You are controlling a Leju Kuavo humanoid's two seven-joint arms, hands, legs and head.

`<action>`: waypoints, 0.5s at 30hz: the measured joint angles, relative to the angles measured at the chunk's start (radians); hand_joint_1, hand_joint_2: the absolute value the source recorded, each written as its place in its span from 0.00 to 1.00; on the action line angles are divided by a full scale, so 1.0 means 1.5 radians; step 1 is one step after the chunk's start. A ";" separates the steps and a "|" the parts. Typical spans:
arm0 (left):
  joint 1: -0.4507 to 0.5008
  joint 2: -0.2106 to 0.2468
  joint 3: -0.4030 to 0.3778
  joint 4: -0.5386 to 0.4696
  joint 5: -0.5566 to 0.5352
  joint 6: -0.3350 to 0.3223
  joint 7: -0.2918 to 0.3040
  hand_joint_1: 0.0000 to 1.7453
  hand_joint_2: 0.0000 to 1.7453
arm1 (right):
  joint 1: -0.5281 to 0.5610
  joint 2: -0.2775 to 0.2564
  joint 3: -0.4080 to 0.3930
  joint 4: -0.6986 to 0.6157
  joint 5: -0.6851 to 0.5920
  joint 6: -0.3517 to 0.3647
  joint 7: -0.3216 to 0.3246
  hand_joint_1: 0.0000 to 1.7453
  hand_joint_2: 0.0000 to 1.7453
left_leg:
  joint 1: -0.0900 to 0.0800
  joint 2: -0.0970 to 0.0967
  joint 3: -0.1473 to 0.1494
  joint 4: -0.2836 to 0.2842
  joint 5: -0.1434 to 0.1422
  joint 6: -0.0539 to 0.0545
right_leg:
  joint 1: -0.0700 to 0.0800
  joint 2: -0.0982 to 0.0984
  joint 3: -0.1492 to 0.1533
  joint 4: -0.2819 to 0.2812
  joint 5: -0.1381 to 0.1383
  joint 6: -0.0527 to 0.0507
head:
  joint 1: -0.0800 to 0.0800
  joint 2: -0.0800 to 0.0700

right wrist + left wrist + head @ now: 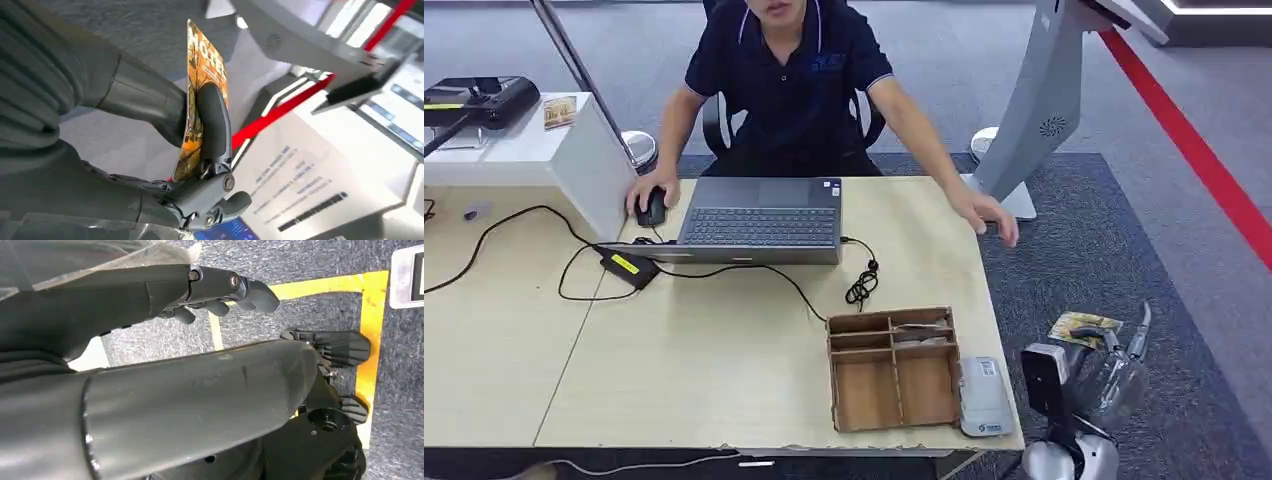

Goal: Pass the card to the sensor for recognition and then transmit it.

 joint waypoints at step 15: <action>-0.001 -0.001 0.000 0.000 -0.003 0.001 0.000 0.00 0.00 | 0.009 -0.008 0.268 -0.078 -0.018 0.001 0.003 1.00 1.00 | 0.000 0.000 0.000 0.000 0.000 0.000 | 0.000 0.000 0.000 0.000 0.000 0.000 | 0.000 0.000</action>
